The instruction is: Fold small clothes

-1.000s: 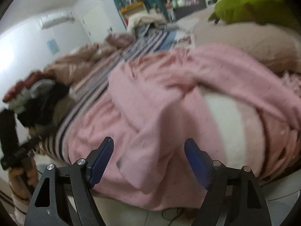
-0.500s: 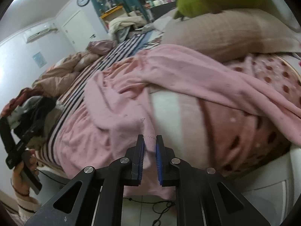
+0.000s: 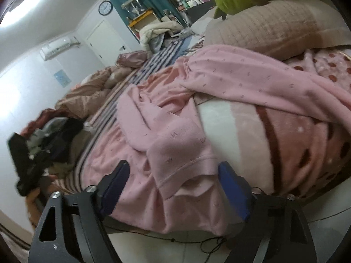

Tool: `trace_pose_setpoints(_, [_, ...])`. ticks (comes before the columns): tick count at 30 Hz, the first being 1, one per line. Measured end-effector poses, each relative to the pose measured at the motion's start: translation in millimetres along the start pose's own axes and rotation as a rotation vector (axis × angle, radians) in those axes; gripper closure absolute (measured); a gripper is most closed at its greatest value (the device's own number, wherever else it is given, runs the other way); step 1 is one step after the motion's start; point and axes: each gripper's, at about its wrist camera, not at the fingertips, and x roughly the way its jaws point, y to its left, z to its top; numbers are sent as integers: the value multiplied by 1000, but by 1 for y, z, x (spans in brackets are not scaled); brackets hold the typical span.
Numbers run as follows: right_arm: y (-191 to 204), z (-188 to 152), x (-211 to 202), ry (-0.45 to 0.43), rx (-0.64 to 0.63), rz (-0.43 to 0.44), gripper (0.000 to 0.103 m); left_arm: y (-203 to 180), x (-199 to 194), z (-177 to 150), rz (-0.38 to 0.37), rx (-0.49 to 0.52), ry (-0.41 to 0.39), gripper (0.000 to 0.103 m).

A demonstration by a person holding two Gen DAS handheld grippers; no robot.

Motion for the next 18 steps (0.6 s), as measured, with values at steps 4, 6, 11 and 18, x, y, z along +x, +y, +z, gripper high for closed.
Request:
trace_pose_setpoints(4, [12,0,10,-23,-88,-171,93,-4,-1,-1,10,27,2,1])
trace_pose_setpoints(6, [10,2,5,-43,-93,-183,98,-3,-2,-1,9,25,2,1])
trace_pose_setpoints(11, [8,9,-17,-105,-133,-218,99,-4,-1,-1,2,19,3,1])
trace_pose_setpoints(18, [-9,7,-25,-37,-62,-173,101,-9,1,1,-25,19,5,1])
